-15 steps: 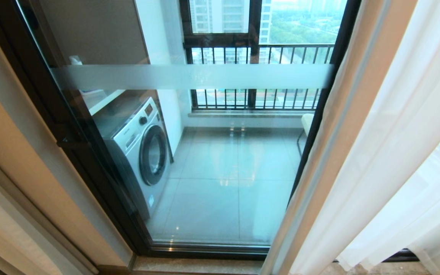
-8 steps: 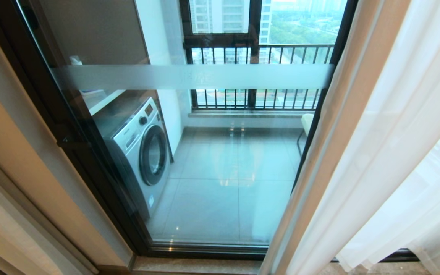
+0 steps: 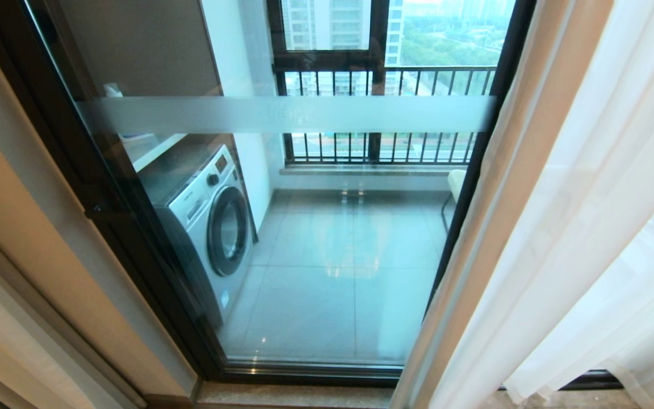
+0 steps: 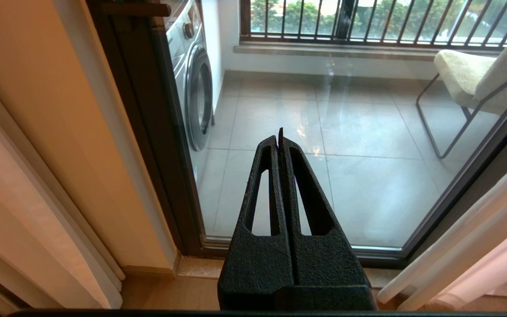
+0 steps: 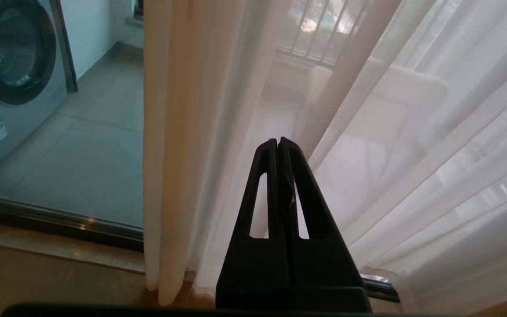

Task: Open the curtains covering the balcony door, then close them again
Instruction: Close the inner curtains on both sides

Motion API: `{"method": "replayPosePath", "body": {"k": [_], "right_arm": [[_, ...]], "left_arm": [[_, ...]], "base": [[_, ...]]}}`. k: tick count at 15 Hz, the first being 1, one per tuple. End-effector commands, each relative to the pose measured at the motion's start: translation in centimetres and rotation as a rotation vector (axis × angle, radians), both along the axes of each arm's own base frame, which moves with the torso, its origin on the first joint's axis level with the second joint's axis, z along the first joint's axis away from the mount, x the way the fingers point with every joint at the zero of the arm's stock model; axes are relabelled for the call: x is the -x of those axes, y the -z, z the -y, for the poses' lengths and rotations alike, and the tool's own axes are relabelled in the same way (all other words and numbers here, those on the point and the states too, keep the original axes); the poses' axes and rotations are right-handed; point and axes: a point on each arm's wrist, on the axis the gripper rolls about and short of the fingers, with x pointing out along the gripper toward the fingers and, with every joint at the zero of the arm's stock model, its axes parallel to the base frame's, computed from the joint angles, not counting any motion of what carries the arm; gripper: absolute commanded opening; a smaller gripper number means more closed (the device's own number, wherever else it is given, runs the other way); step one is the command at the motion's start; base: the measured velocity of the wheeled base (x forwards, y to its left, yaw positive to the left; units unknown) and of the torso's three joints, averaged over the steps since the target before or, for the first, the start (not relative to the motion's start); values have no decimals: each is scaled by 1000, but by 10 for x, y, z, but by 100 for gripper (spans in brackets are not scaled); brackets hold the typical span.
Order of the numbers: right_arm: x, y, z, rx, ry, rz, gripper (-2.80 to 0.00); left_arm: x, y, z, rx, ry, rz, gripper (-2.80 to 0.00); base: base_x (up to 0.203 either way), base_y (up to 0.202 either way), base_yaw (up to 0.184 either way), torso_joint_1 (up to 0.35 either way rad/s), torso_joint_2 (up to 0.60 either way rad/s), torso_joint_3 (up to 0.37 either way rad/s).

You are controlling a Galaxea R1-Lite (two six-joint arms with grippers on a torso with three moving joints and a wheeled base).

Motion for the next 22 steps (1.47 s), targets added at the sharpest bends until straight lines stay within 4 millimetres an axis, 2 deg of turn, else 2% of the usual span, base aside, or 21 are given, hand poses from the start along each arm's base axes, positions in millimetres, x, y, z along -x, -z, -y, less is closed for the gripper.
{"method": "replayPosePath", "body": {"k": [1,4,22], "right_arm": [[5,1,0,-51,-3,59,-280],[5,3,0,-204,-5,44,-280],[5,3,0,-205,-3,43,-280]], "left_arm": [[0,0,0,0,0,1,-280],[0,0,0,1,-1,1,-280],[0,0,0,-1,0,1,-280]], "base": [[0,0,0,0,0,0],[0,0,0,0,0,0],[0,0,0,0,0,0]]}}
